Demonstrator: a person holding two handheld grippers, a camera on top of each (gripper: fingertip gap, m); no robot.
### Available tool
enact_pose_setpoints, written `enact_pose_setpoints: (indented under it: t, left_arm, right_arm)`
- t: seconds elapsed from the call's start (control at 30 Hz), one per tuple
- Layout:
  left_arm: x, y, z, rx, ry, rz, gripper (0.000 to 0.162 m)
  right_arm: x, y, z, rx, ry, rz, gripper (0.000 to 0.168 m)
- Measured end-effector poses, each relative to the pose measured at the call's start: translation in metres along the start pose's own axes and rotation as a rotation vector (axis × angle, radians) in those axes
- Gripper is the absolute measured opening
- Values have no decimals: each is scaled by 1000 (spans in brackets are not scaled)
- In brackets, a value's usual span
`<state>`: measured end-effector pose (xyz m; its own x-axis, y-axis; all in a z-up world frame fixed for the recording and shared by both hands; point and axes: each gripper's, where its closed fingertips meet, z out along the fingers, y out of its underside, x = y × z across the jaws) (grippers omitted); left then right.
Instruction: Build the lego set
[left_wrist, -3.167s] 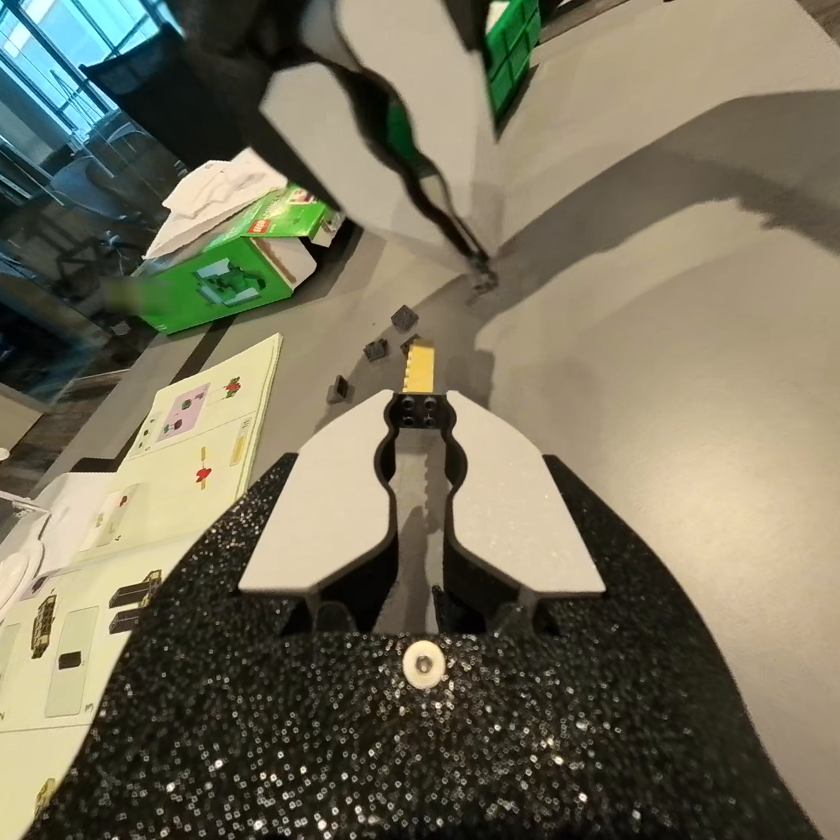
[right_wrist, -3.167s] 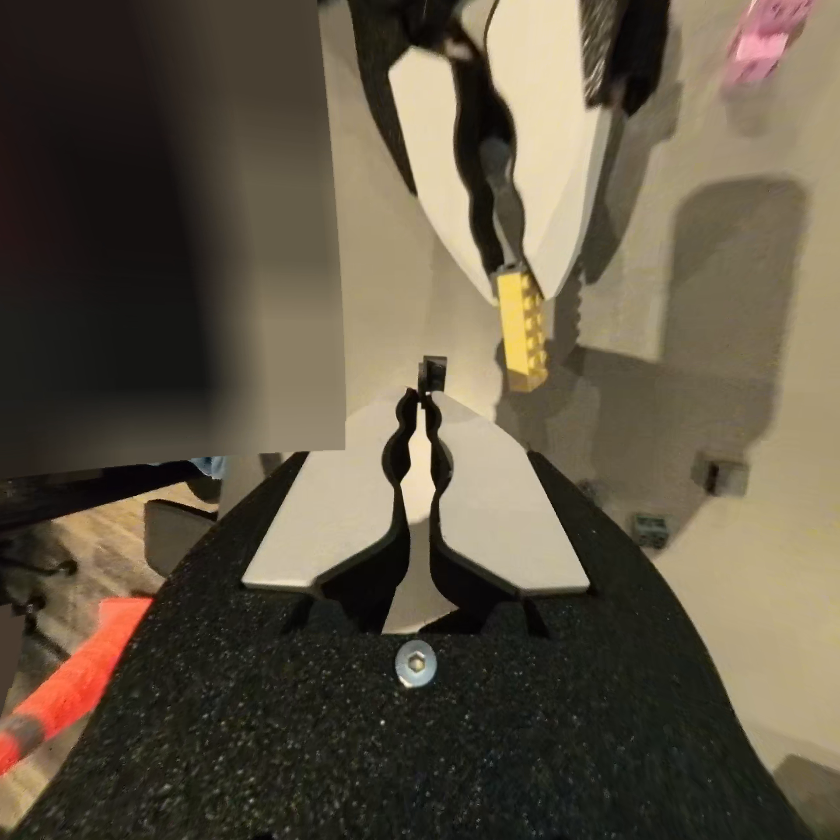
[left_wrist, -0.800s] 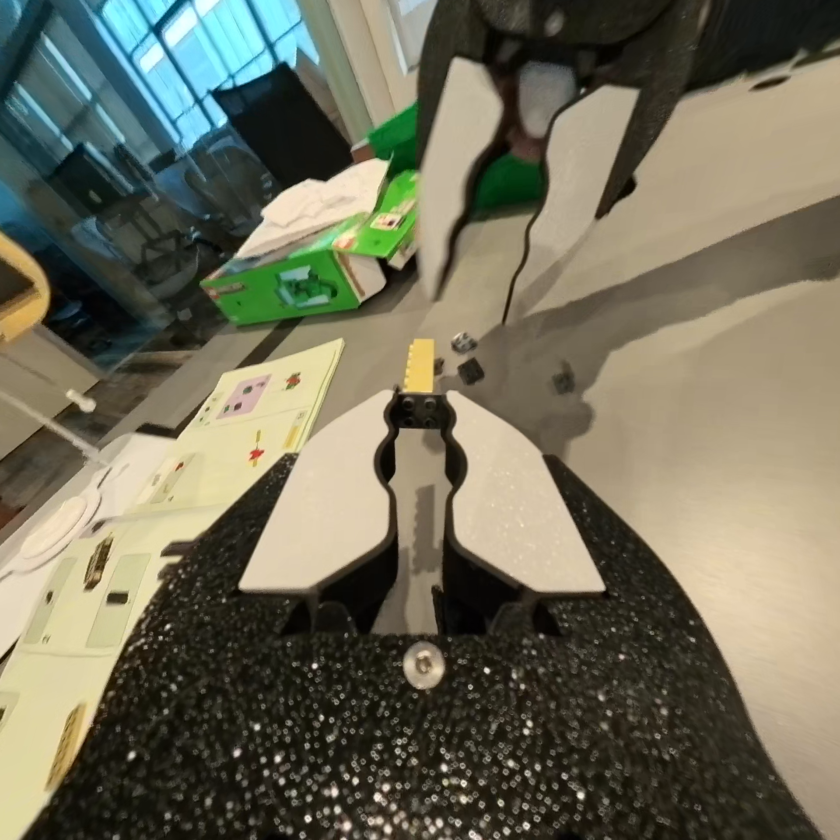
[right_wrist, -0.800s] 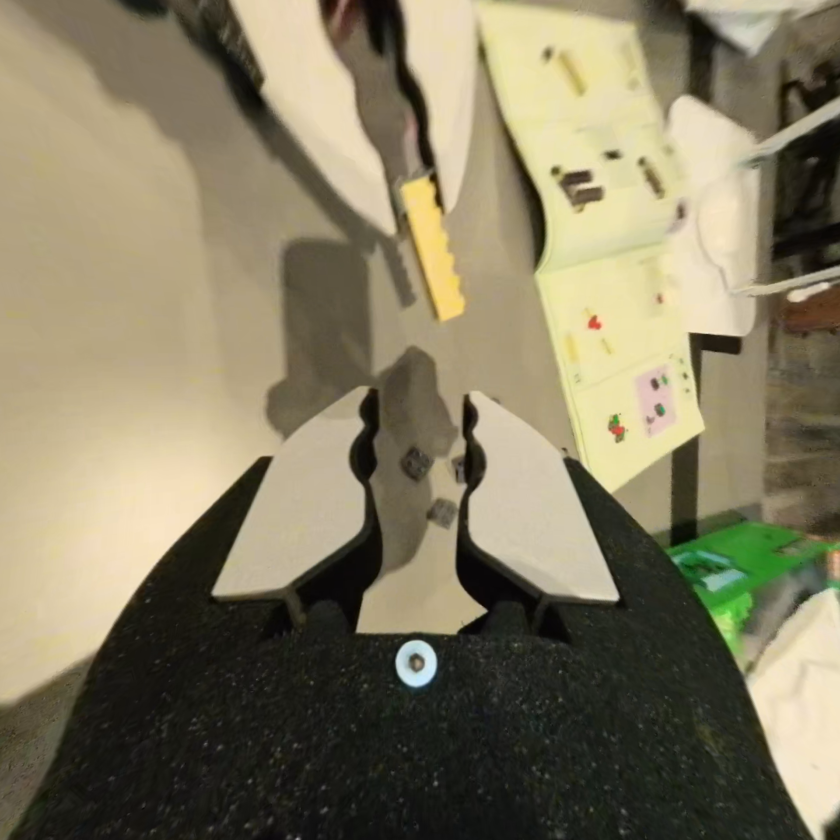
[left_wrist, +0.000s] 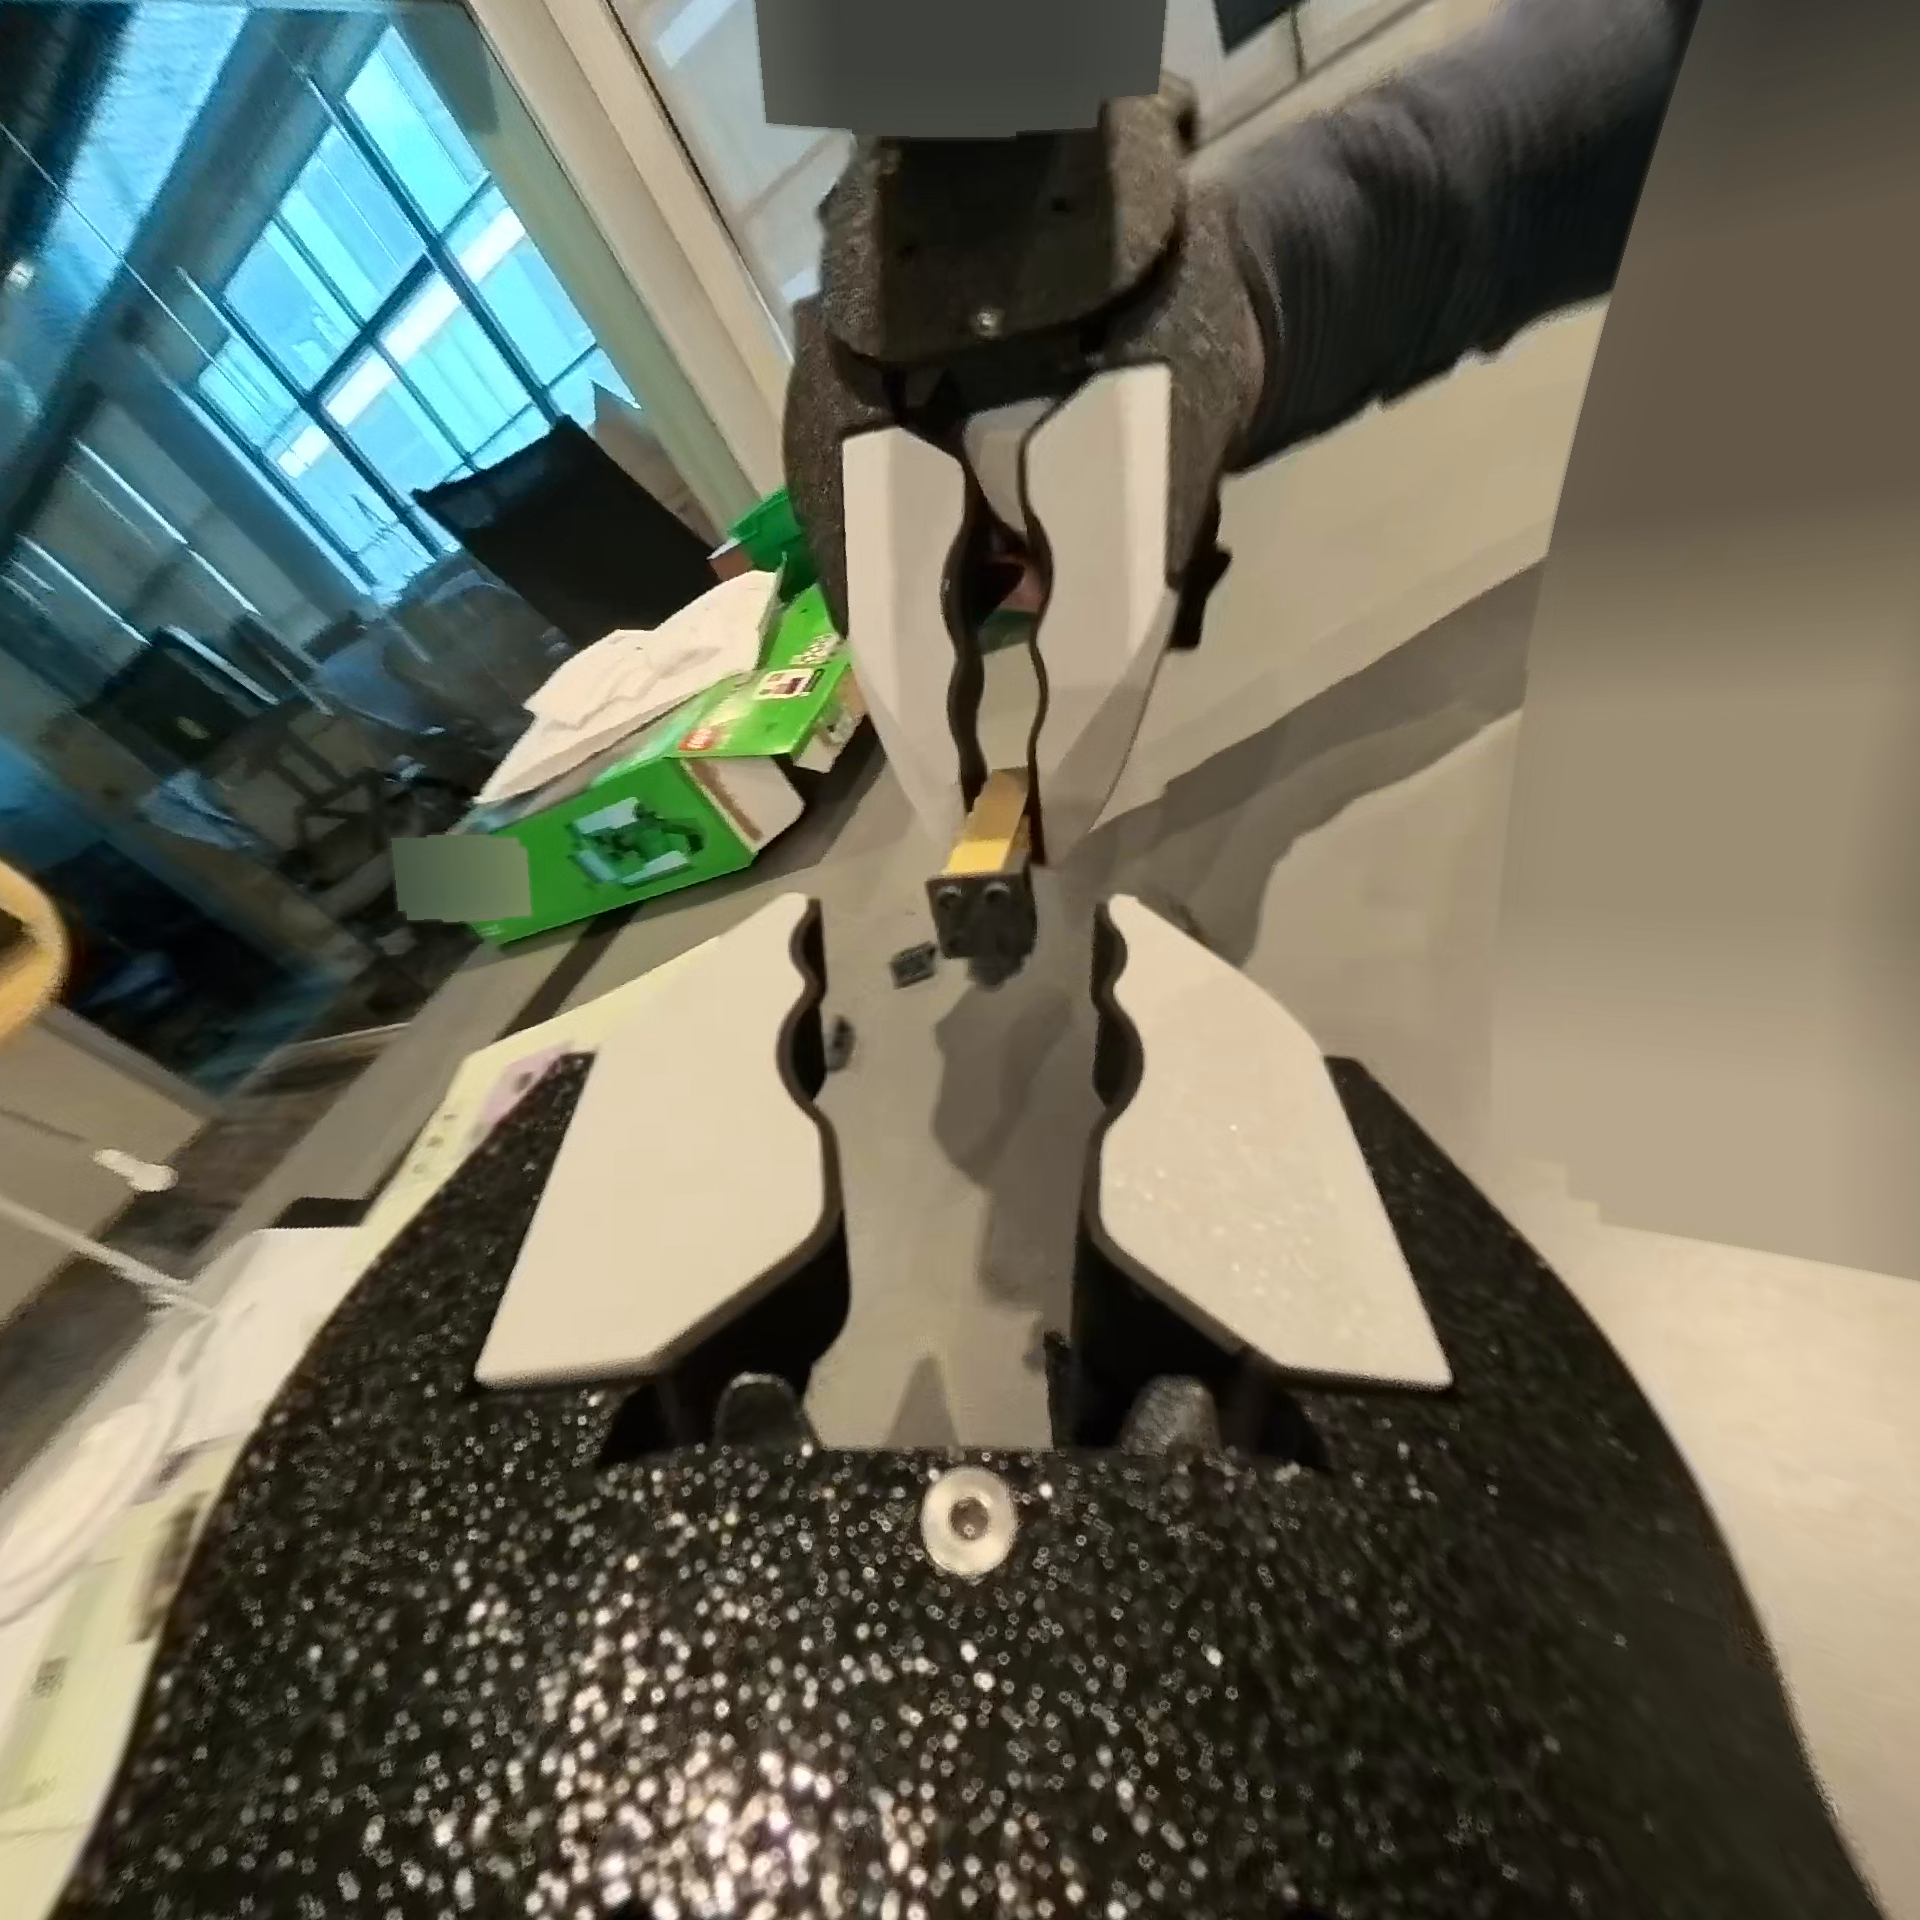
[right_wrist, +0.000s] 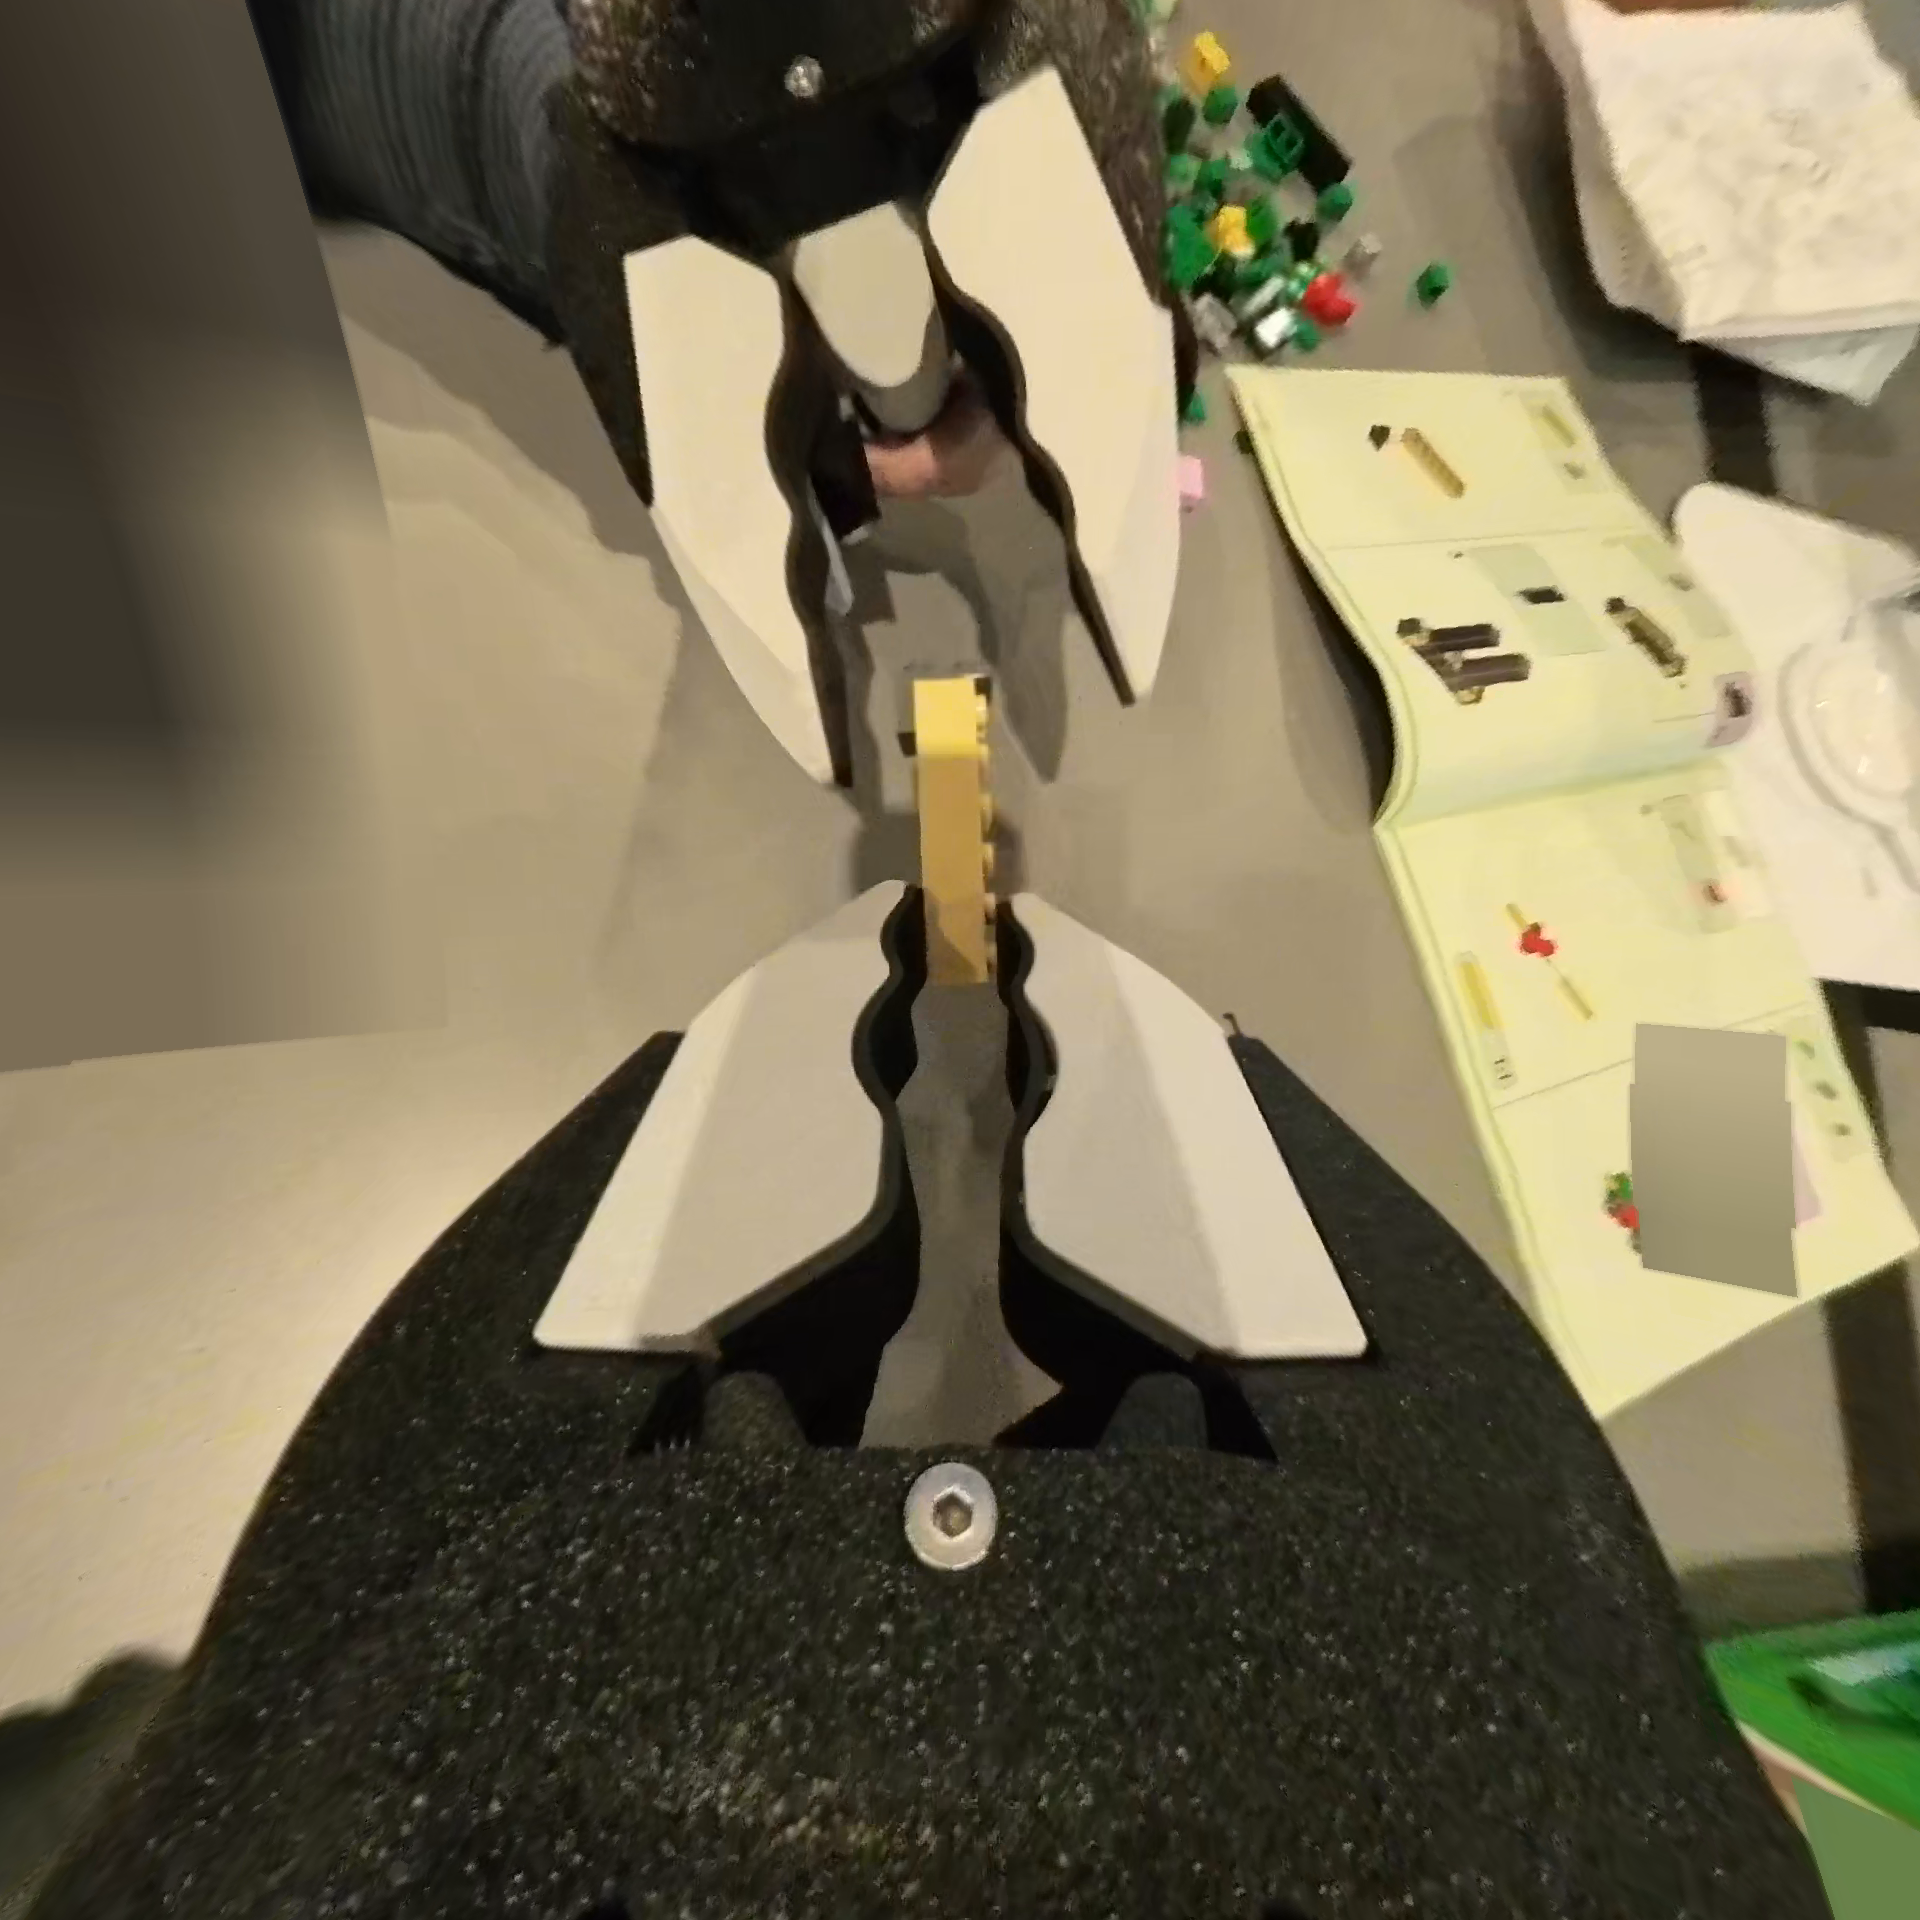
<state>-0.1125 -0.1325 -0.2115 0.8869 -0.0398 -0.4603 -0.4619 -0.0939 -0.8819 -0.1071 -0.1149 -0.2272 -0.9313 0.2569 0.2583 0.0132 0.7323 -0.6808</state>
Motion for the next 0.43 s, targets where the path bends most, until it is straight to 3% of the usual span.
enact_pose_setpoints:
  t: [0.2,0.43]
  left_arm:
    - [3,-5,-2,3,-32,138,50]
    - [17,-12,-2,15,-24,315,39]
  right_arm:
    - [-9,4,-5,-7,-218,231,12]
    - [-24,1,-13,-30,-522,464,12]
